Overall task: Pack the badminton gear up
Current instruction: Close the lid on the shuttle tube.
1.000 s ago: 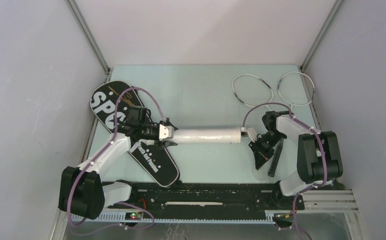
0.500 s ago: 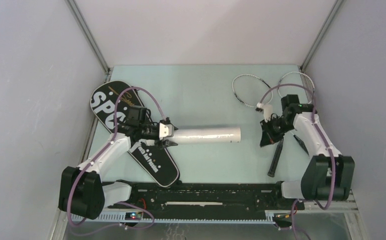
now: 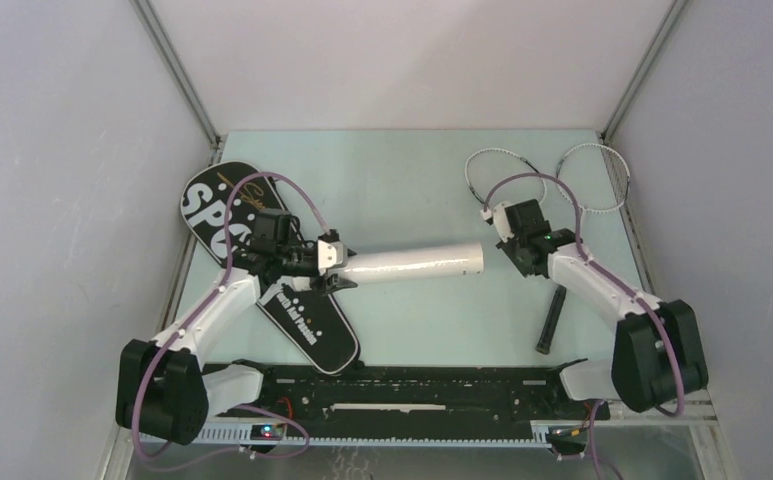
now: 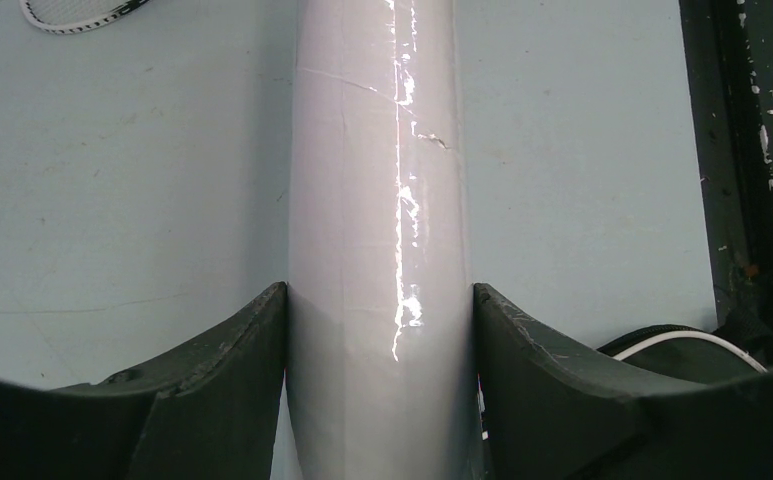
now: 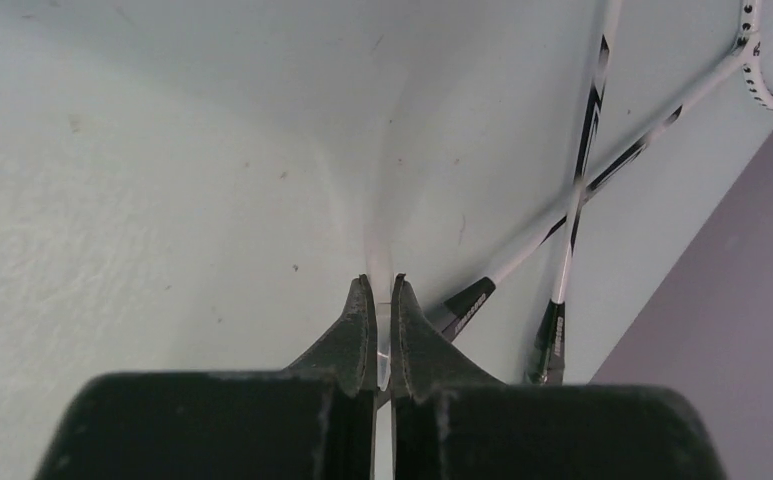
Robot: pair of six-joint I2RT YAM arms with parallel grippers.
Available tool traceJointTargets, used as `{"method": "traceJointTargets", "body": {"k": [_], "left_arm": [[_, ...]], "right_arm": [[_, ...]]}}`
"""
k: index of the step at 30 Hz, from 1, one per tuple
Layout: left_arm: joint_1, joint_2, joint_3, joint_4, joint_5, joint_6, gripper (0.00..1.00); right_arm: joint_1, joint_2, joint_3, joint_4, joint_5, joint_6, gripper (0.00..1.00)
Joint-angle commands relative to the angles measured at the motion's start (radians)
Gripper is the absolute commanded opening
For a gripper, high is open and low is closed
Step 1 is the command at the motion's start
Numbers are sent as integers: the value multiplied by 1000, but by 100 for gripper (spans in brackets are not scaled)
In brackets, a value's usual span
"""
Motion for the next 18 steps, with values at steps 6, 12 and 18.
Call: {"method": "traceJointTargets", "body": {"k": [6, 12, 18], "left_arm": [[5, -34, 6, -51, 2, 87, 46], [9, -38, 6, -95, -4, 128, 46], [8, -41, 5, -100, -1, 131, 46]], "right_arm": [[32, 135, -26, 154, 59, 10, 16], [29, 148, -22, 107, -101, 15, 42], [-9, 121, -9, 48, -202, 9, 53]]}}
